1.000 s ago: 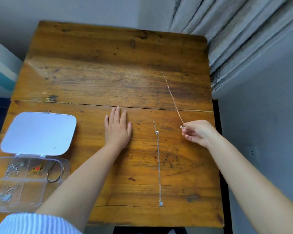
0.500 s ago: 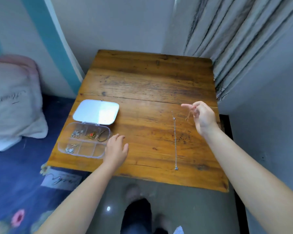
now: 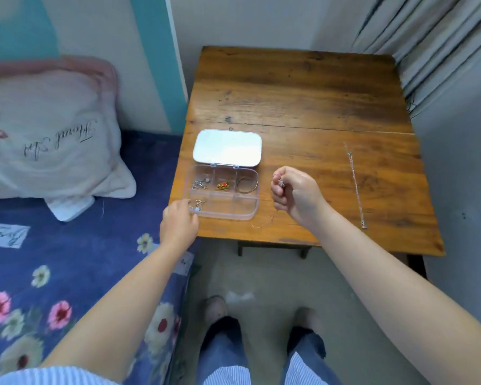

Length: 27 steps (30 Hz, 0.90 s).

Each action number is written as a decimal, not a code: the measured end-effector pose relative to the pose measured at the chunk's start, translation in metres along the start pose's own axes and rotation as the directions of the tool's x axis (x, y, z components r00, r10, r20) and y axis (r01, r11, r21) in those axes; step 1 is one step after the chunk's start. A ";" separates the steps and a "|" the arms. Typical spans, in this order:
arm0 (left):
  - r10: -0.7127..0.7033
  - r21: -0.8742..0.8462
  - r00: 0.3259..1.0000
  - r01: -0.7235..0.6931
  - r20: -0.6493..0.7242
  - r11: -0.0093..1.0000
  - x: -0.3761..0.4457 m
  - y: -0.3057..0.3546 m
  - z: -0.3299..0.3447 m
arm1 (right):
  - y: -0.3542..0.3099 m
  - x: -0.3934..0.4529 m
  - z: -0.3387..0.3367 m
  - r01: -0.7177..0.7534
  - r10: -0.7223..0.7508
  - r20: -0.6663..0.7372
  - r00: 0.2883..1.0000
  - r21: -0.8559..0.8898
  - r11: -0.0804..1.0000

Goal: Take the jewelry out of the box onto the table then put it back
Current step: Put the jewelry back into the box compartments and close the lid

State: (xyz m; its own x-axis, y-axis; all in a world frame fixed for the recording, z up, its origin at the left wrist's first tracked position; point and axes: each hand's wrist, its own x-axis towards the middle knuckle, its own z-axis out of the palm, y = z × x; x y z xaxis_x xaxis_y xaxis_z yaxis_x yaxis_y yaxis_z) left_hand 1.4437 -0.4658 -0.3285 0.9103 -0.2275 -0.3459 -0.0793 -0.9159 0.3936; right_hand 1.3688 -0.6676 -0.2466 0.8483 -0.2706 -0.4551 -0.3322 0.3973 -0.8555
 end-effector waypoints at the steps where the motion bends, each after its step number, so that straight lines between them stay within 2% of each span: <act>1: 0.006 0.014 1.000 -0.006 0.001 1.000 0.007 -0.007 -0.003 | 0.001 0.003 0.014 0.011 -0.011 -0.001 1.000 0.022 1.000; 4: 0.038 0.041 0.998 -0.040 0.051 0.998 0.025 -0.024 -0.010 | 0.002 0.014 0.049 0.045 -0.044 -0.012 0.999 0.081 0.996; 8: 0.137 0.095 0.980 -0.152 0.144 0.984 0.048 -0.035 -0.009 | -0.002 0.032 0.075 0.109 -0.101 -0.066 0.993 0.136 0.985; 13: 0.221 0.188 0.967 -0.243 0.130 0.952 0.059 -0.043 -0.002 | 0.007 0.056 0.082 0.136 -0.117 -0.125 0.985 0.159 0.978; 17: 0.322 0.205 0.934 -0.349 0.152 0.915 0.063 -0.050 -0.005 | 0.040 0.077 0.086 0.062 -0.054 -0.155 0.986 0.047 0.997; 21: 0.371 0.244 0.906 -0.414 0.205 0.877 0.069 -0.052 -0.007 | 0.075 0.099 0.086 -0.087 0.043 -0.239 0.970 -0.177 0.980; 23: 0.377 0.243 0.903 -0.421 0.207 0.874 0.071 -0.052 -0.008 | 0.089 0.106 0.083 -0.143 0.060 -0.189 0.980 -0.461 0.876; 25: 0.380 0.218 0.902 -0.420 0.203 0.881 0.071 -0.052 -0.009 | 0.100 0.108 0.080 -0.147 0.121 -0.095 0.988 -0.810 0.567; 26: 0.378 0.204 0.904 -0.416 0.202 0.886 0.071 -0.052 -0.010 | 0.102 0.108 0.080 -0.099 0.122 -0.052 0.991 -0.902 0.420; 27: 0.377 0.197 0.904 -0.415 0.201 0.888 0.071 -0.052 -0.010 | 0.103 0.106 0.078 -0.032 0.099 0.001 0.995 -0.944 0.329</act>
State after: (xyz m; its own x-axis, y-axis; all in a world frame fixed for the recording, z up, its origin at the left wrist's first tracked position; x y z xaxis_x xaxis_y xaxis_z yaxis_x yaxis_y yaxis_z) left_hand 1.5163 -0.4307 -0.3652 0.7114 -0.6177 -0.3352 -0.5279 -0.7845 0.3253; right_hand 1.4569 -0.5865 -0.3640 0.8117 -0.2291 -0.5372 -0.5254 -0.6883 -0.5002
